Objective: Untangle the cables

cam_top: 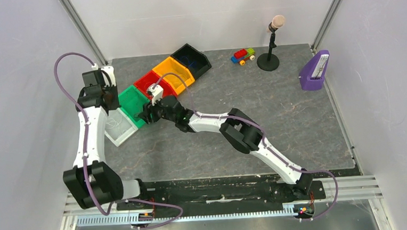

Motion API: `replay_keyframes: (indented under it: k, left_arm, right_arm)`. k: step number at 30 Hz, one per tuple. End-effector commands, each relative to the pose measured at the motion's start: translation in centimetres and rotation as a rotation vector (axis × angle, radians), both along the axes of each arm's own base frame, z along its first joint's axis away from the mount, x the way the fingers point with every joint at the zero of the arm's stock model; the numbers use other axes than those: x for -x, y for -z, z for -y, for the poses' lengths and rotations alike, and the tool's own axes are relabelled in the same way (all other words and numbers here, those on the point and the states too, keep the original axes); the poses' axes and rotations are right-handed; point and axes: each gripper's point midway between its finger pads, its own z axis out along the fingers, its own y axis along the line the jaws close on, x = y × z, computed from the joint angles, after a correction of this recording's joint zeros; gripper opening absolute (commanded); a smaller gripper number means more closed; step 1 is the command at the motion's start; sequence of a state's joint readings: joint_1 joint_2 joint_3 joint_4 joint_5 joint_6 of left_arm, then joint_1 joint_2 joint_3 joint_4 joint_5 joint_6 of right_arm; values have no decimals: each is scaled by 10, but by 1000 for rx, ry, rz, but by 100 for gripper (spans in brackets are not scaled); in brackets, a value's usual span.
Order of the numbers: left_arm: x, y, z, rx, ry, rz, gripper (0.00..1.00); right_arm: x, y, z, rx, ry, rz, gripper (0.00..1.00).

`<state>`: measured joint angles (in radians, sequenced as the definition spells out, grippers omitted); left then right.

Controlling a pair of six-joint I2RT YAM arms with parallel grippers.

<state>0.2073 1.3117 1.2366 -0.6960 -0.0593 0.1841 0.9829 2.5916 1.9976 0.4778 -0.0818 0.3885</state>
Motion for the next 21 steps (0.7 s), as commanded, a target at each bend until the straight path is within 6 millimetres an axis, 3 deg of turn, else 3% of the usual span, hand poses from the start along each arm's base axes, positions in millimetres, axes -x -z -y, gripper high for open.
replay_keyframes:
  k: [1,9,16,21]
  left_arm:
    - [-18,1,-9,-19,-8,-13,2]
    - [-59,32,-4,59,9,-46,2]
    - [-93,65,20,107,74,-80,2]
    - [-105,99,35,104,100,-137,2]
  right_arm:
    - [1,-56,19,-65,-14,79,67]
    - [25,-93,61,-57,-173,12,98]
    - [51,-119,93,-44,-300,-27,98]
    - [38,-114,138,-10,-272,-70,98]
